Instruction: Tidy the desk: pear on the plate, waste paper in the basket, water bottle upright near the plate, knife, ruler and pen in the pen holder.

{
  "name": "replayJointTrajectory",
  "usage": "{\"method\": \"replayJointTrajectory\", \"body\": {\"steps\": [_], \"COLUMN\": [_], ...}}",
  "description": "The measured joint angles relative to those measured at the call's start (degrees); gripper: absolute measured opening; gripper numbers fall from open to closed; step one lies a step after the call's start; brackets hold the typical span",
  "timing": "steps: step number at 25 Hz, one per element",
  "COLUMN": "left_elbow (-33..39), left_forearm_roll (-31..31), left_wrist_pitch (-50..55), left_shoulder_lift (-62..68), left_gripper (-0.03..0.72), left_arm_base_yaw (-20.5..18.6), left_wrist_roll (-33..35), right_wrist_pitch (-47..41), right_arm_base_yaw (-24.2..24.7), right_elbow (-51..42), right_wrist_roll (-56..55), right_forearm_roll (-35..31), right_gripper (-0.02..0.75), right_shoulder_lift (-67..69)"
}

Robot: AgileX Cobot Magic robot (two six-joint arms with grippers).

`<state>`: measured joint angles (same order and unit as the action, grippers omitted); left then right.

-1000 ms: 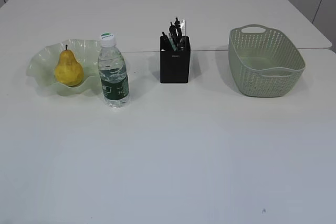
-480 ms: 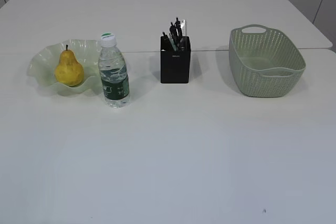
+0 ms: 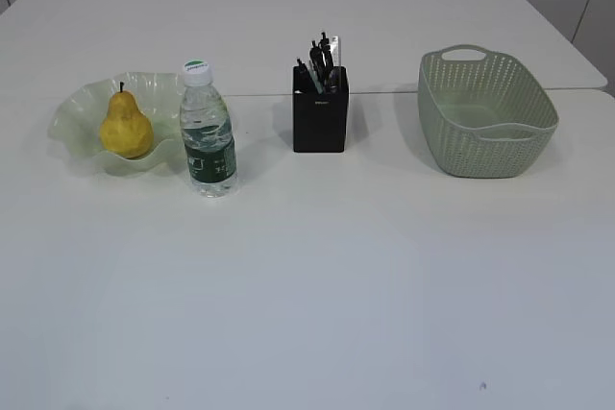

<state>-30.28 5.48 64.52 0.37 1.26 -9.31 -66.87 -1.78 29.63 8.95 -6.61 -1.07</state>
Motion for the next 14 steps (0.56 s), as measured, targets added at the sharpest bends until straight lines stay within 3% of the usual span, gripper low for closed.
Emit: {"method": "replayJointTrajectory", "body": {"steps": [14], "left_elbow": [0.0], "left_forearm_roll": [0.0], "left_wrist_pitch": [0.0], "left_shoulder_lift": [0.0], "left_gripper": [0.506], "left_arm_base_yaw": [-0.6], "left_wrist_roll": [0.0], "right_wrist_pitch": [0.1], "right_arm_base_yaw": [0.0], "right_elbow": [0.0], "right_wrist_roll": [0.0], "right_forearm_roll": [0.0], "right_gripper": [0.35], "right_shoulder_lift": [0.0]}}
